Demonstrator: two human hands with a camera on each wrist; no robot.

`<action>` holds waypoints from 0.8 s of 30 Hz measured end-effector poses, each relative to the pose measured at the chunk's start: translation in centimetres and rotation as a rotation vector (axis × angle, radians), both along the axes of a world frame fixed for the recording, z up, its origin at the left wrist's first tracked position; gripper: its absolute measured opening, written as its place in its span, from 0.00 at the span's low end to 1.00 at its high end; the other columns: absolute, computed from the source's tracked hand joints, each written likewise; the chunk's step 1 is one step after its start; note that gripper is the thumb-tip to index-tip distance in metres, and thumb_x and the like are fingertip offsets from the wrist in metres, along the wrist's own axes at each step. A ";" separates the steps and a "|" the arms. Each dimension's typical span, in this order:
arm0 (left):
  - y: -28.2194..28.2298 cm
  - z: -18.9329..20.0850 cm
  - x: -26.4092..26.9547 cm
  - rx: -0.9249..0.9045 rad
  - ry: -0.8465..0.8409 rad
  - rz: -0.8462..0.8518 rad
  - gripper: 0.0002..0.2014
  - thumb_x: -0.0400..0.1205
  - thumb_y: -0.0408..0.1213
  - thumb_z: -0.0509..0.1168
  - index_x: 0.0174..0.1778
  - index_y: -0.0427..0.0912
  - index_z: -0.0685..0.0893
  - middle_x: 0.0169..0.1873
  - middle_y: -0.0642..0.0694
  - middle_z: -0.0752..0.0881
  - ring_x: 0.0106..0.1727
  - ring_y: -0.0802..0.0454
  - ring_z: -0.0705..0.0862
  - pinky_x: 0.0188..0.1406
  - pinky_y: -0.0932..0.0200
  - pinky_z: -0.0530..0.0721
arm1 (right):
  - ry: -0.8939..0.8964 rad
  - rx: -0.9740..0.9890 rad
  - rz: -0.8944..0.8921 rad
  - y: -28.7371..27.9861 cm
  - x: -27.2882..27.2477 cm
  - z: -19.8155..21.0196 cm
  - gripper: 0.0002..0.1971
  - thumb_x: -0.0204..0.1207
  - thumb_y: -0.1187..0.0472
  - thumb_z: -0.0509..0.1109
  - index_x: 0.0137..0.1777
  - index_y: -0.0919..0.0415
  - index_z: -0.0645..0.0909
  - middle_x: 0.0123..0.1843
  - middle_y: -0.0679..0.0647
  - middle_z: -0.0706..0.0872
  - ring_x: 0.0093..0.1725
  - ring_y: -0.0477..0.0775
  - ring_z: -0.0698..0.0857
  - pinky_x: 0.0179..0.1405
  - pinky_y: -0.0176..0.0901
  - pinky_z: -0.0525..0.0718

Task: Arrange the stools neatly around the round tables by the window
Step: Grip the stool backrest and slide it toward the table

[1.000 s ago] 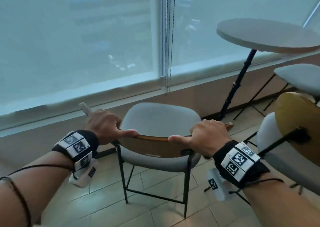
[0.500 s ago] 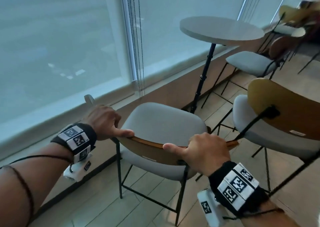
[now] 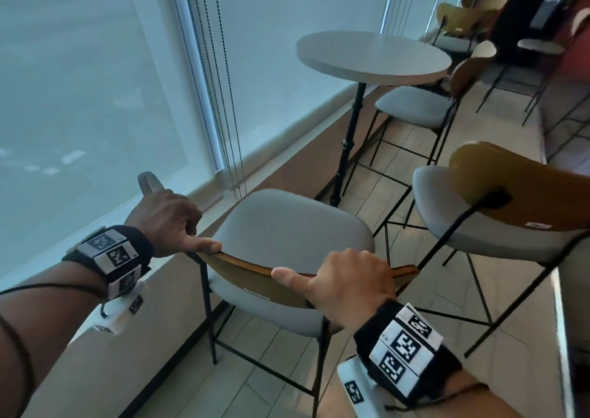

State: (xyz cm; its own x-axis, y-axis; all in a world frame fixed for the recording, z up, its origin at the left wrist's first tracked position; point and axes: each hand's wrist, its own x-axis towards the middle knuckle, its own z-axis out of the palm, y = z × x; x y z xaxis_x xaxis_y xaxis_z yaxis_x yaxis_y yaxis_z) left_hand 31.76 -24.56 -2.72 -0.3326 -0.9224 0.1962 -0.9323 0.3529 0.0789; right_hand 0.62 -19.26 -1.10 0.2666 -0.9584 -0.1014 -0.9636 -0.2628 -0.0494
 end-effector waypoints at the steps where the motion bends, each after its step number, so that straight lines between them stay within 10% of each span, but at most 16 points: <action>1: -0.9 0.0 1.0 -0.003 0.007 -0.020 0.41 0.59 0.89 0.42 0.16 0.51 0.73 0.18 0.53 0.76 0.25 0.49 0.77 0.30 0.53 0.71 | 0.001 -0.002 -0.019 -0.2 1.1 0.1 0.51 0.59 0.11 0.37 0.26 0.59 0.78 0.28 0.57 0.79 0.34 0.57 0.81 0.36 0.46 0.79; 19: -7.4 -0.3 9.2 -0.044 0.037 -0.239 0.38 0.63 0.87 0.40 0.17 0.52 0.68 0.18 0.52 0.73 0.24 0.44 0.76 0.27 0.60 0.57 | -0.048 -0.033 -0.157 -2.2 10.4 0.2 0.47 0.61 0.13 0.42 0.22 0.59 0.74 0.23 0.55 0.72 0.32 0.59 0.78 0.34 0.46 0.74; 24: -6.1 0.4 8.4 0.011 0.134 -0.189 0.43 0.64 0.85 0.46 0.27 0.48 0.87 0.26 0.56 0.80 0.36 0.45 0.80 0.38 0.53 0.69 | -0.197 -0.158 -0.122 -1.9 10.1 -0.6 0.47 0.65 0.16 0.41 0.33 0.59 0.83 0.34 0.56 0.84 0.40 0.60 0.83 0.49 0.54 0.78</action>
